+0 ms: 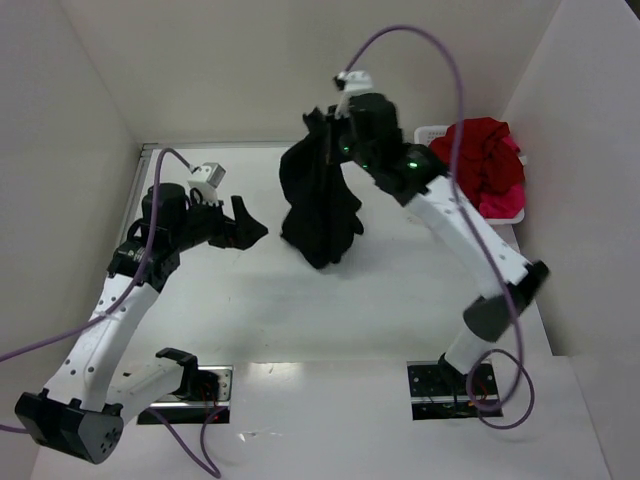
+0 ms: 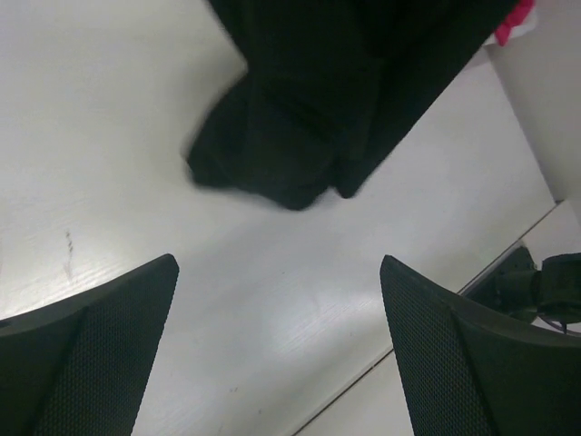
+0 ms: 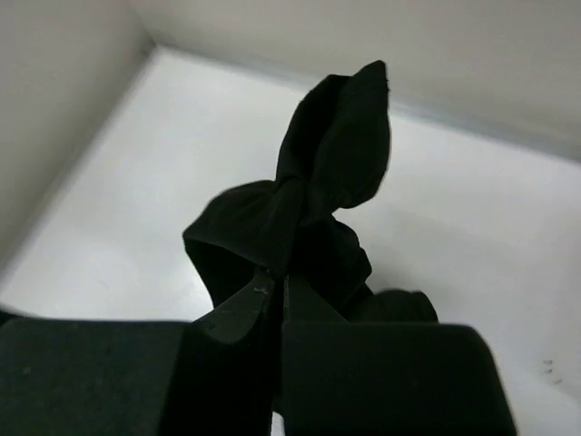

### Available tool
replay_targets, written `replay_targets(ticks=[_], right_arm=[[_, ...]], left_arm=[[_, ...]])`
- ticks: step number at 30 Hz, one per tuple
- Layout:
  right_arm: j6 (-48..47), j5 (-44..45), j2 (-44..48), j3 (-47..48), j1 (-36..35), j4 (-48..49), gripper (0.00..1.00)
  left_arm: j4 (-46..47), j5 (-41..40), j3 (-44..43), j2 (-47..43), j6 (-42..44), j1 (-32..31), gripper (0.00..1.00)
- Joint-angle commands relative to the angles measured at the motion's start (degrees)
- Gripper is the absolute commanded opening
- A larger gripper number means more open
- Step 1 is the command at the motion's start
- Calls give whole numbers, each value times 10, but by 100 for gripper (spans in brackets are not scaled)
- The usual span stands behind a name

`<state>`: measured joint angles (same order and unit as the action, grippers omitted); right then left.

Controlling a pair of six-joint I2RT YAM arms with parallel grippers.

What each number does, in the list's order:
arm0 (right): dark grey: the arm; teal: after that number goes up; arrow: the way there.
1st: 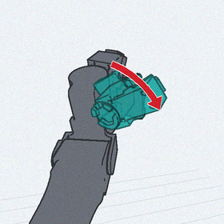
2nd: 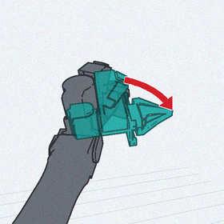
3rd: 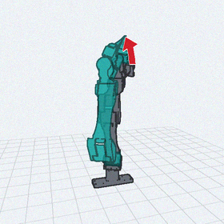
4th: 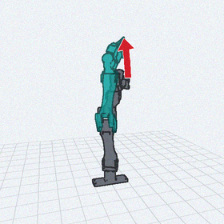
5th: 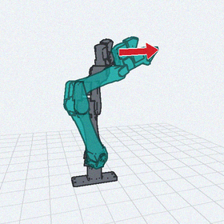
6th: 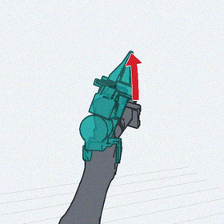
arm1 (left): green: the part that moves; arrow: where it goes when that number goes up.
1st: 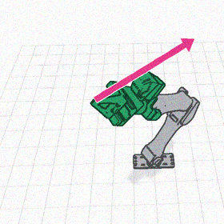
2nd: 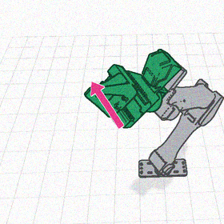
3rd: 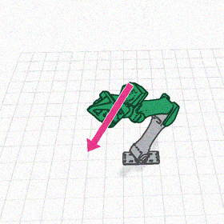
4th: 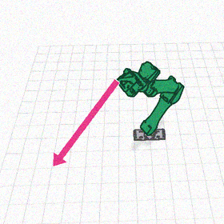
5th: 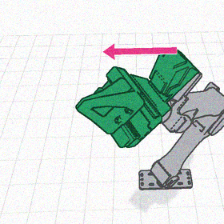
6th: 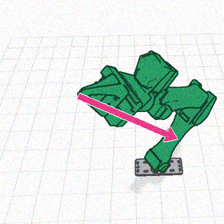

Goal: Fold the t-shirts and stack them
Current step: Flatten out the tshirt

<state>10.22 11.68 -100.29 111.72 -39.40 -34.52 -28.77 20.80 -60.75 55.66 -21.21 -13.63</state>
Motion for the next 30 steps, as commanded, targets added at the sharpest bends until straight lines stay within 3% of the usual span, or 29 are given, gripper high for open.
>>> replay_targets(ticks=[1,6,10,14,17,19,22,24,28,30], right_arm=[[38,14,117,-5,-2,40,0],[44,19,195,-5,-2,25,0],[54,-9,222,-45,-2,25,0],[67,-39,247,-81,-2,31,0],[67,-40,259,-81,-2,24,0],[67,-33,259,-75,-2,18,1],[67,-28,259,-53,-2,-4,1],[62,-23,259,-53,-2,-11,1],[57,3,266,-53,-2,-11,1],[52,34,266,-37,-2,-25,3]], left_arm=[[132,63,16,-18,-8,3,100],[222,72,28,4,-56,3,100],[392,93,48,38,-107,3,100],[487,143,21,116,-126,3,100],[487,175,-16,175,-126,3,100],[477,254,-31,204,-96,3,100],[376,347,-79,248,-25,-11,100],[318,354,-98,270,46,-23,100],[270,274,-90,283,53,-23,100],[270,288,-70,289,53,-23,100]])
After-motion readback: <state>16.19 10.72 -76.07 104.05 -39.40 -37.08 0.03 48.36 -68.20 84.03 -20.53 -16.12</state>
